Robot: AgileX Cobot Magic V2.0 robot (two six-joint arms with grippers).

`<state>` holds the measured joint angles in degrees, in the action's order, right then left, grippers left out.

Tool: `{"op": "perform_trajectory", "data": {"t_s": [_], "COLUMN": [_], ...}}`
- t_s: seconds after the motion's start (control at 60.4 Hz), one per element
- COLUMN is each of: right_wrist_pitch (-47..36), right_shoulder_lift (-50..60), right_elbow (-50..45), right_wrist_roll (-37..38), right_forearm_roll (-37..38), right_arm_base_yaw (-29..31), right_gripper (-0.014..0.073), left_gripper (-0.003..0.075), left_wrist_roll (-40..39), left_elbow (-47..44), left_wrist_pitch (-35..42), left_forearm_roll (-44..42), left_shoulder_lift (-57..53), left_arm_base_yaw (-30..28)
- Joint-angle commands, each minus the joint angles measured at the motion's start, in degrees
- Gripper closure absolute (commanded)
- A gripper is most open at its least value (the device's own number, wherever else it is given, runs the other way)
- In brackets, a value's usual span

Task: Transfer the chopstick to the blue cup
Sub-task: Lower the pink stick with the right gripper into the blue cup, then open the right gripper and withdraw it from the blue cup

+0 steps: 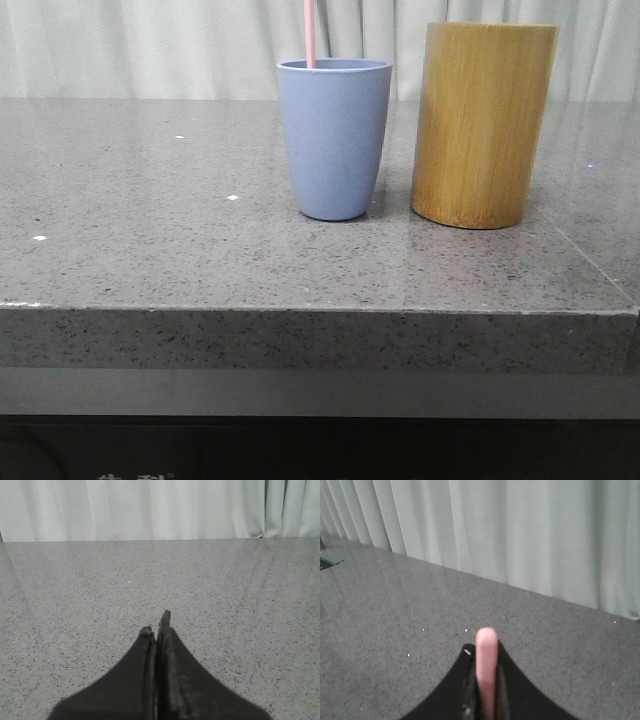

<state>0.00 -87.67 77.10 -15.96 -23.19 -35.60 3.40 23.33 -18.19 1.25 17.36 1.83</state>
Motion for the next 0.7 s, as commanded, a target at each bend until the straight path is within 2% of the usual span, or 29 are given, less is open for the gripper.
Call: {"op": "perform_trajectory", "data": {"t_s": [0.0,0.083,0.166,0.497,0.679], "right_wrist_pitch": [-2.59,-1.2,-0.97,-1.18,-0.54], "right_shoulder_lift": [1.98,1.98,1.98,3.09,6.02], "right_elbow": [1.82,1.78,1.78,1.83,1.9], "right_wrist_roll": [-0.46,-0.52,-0.52,-0.52,-0.57], "right_forearm_roll": [-0.28,-0.23,-0.12,0.42,1.54], "right_arm_base_yaw": [0.01,0.08,0.08,0.19,1.26], "right_gripper": [0.0587,0.0503,0.0461,0.037,0.0389], "left_gripper": [0.0739,0.0739,0.0739,0.0739,0.0739], "left_wrist_roll": [-0.05,-0.05,-0.05,-0.05,-0.05], "left_elbow": [1.65,1.65,1.65,1.65,1.65], "left_wrist_pitch": [4.84,4.84,4.84,4.84,4.84], "left_forearm_roll": [0.47,0.47,0.47,0.47,0.47], "left_shoulder_lift": [0.38,0.38,0.38,0.38,0.38], "left_arm_base_yaw": [-0.02,-0.02,-0.02,-0.02,-0.02]}}
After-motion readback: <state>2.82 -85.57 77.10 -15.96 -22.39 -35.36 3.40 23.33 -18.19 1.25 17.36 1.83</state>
